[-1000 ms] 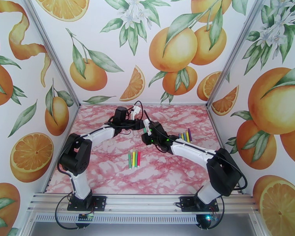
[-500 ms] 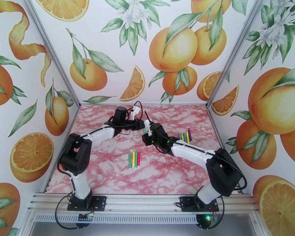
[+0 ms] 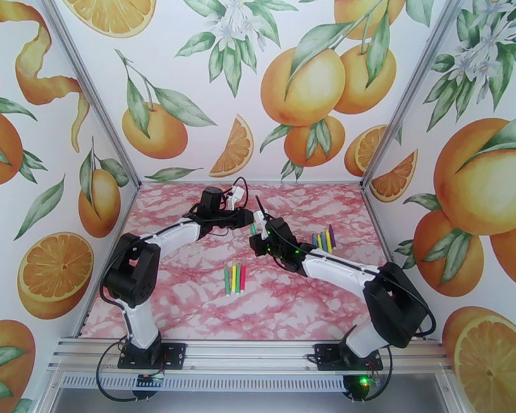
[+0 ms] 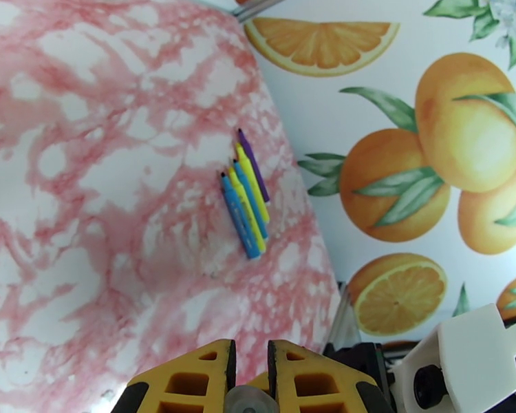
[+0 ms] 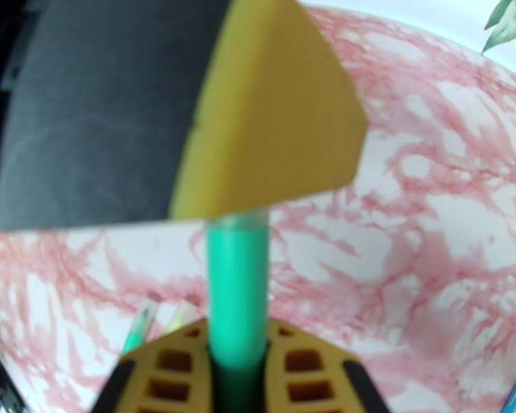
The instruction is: Open the pen caps
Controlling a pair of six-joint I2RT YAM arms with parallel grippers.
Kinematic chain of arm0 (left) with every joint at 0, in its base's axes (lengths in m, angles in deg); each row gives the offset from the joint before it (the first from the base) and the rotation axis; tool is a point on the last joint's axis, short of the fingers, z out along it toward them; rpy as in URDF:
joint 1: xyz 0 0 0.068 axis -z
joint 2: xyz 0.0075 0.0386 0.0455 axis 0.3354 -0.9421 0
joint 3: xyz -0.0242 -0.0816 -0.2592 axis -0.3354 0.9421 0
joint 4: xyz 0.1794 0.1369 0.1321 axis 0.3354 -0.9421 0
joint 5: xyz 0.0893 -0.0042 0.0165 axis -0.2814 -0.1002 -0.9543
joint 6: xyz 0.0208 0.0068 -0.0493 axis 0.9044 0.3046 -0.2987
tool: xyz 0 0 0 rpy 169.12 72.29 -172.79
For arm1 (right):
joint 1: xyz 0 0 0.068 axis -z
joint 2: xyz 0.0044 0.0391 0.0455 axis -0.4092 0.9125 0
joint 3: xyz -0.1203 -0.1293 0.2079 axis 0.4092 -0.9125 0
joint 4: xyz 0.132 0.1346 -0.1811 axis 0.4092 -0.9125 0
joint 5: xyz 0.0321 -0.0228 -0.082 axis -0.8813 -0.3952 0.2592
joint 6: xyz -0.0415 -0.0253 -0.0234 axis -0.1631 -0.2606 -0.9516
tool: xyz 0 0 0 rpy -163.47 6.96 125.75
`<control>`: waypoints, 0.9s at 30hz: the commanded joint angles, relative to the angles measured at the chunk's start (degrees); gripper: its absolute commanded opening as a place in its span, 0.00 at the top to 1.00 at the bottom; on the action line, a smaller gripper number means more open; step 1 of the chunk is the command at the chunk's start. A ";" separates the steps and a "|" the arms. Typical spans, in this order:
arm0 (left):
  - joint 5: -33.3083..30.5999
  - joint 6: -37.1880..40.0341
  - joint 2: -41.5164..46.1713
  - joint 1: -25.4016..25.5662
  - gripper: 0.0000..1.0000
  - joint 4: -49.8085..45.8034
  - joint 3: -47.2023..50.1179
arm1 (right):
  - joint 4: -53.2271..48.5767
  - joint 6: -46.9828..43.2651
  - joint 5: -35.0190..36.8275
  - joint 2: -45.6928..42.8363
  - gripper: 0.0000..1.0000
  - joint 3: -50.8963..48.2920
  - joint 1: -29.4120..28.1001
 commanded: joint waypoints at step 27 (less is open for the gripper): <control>-14.66 -0.31 -0.49 -6.51 1.00 -3.65 -8.39 | -2.40 -1.96 -4.91 -6.49 0.99 -7.40 -1.09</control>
